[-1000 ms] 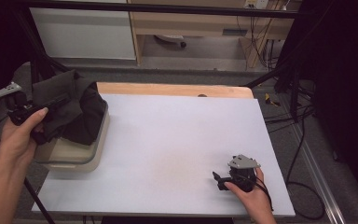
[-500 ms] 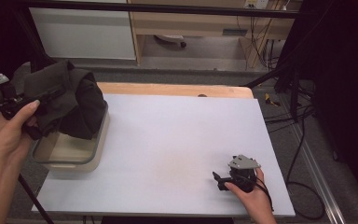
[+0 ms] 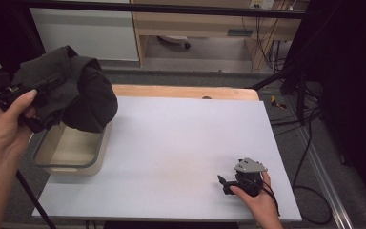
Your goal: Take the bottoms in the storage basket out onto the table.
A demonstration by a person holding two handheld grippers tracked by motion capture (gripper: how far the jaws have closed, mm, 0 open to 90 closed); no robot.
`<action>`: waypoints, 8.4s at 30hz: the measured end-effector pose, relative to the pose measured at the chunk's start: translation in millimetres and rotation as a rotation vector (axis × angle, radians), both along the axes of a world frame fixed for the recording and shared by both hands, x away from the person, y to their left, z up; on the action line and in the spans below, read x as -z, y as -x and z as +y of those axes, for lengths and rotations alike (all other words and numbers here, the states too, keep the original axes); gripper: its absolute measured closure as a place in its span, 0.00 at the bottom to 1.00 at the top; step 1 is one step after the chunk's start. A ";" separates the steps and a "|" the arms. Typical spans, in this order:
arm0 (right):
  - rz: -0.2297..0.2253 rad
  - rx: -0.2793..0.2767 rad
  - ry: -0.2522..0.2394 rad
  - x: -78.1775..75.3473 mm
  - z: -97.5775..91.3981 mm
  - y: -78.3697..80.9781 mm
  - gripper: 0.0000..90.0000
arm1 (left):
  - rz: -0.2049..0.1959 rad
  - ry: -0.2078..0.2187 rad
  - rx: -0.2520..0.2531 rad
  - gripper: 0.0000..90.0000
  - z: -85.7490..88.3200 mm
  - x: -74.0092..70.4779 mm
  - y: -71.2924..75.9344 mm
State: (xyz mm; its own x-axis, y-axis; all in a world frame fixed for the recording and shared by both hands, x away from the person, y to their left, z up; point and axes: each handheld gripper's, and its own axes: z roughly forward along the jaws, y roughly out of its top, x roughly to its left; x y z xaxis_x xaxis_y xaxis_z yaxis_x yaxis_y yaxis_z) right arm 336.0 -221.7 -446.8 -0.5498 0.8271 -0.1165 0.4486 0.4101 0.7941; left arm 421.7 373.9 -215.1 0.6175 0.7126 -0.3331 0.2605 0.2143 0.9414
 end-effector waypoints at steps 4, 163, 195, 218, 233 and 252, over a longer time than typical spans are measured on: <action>-0.001 0.003 -0.003 -0.4 0.1 0.4 0.05 | -0.002 0.006 0.013 0.76 -9.9 -4.1 -3.3; -0.035 0.017 -0.020 -4.1 -9.6 -5.1 0.05 | 0.046 -0.008 0.288 0.74 -276.6 140.2 -60.9; -0.032 0.013 -0.010 -3.3 -6.5 -5.2 0.05 | 0.094 -0.115 0.298 0.73 -270.7 176.3 -45.1; -0.022 0.009 0.004 -1.7 -4.8 -5.6 0.05 | 0.130 -0.145 0.325 0.73 -271.7 205.7 -25.6; -0.019 0.006 0.007 -1.6 -4.7 -5.6 0.05 | 0.136 -0.204 0.355 0.73 -279.2 212.9 -13.0; -0.021 0.000 0.015 -1.3 -4.0 -5.5 0.05 | 0.160 -0.245 0.393 0.73 -281.6 215.3 -1.4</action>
State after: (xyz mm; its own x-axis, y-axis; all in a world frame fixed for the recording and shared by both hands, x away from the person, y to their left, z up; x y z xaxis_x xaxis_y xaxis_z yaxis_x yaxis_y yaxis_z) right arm 341.5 -225.8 -445.5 -0.5475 0.8250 -0.1400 0.4320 0.4220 0.7970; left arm 423.0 92.2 -430.3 0.8100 0.5054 -0.2975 0.4230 -0.1522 0.8932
